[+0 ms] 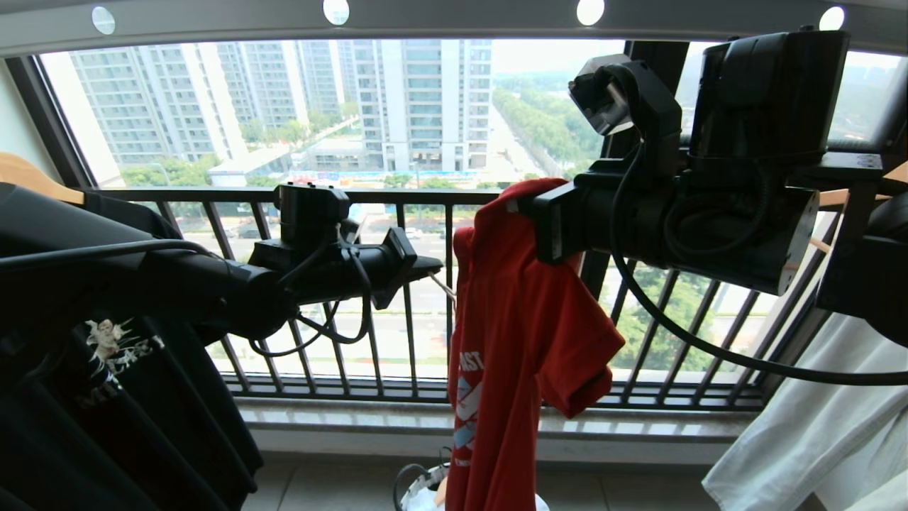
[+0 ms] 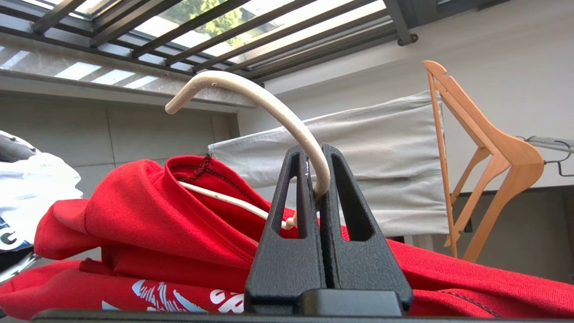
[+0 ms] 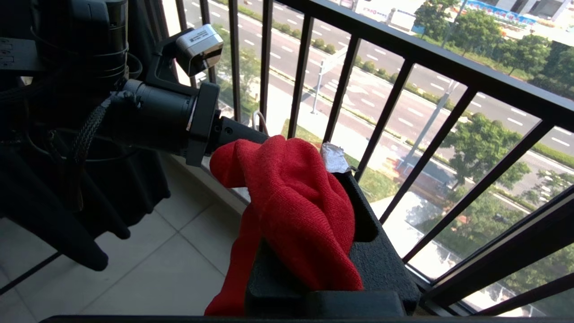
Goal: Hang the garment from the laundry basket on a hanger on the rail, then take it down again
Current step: Hang the clothes on the clothes rack
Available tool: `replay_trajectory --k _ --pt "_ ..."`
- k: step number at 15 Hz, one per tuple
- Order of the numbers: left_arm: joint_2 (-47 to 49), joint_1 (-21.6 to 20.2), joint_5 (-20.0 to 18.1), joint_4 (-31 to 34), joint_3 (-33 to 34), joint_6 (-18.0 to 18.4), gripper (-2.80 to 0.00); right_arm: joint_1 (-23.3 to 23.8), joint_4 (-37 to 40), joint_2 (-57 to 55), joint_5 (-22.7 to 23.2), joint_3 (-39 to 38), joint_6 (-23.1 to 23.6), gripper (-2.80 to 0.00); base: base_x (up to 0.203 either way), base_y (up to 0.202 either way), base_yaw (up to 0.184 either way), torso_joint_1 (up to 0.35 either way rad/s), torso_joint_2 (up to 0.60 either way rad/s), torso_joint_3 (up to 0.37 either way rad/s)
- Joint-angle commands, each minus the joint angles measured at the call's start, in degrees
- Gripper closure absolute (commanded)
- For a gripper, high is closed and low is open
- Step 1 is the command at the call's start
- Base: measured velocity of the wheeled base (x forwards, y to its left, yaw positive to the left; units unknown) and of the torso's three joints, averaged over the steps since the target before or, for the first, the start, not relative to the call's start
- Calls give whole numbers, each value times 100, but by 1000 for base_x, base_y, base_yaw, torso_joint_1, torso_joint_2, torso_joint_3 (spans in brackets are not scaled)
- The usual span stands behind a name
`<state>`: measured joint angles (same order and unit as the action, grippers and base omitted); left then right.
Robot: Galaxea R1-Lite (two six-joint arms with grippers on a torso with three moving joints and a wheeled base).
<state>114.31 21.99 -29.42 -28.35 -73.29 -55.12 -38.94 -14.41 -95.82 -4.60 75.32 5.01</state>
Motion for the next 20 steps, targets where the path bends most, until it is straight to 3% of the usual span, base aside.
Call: replay_trajectory --k 1,6,8,9,20 --pt "-14 -2 50 -4 -27 80 0 0 -9 28 -41 -70 79 0 0 0 0 0 0 0" --pt "133 7 125 -4 -33 131 0 -17 0 37 -76 -151 115 0 0 0 0 0 0 0" --pt "191 11 330 -4 -36 337 0 -17 7 37 -76 -167 123 0 0 0 0 0 0 0" --pt "197 16 331 -4 -36 352 0 -17 8 37 -76 -167 123 -280 0 0 0 0 0 0" --pt "153 16 349 -4 -36 474 0 -17 17 397 -118 -552 135 -280 0 0 0 0 0 0"
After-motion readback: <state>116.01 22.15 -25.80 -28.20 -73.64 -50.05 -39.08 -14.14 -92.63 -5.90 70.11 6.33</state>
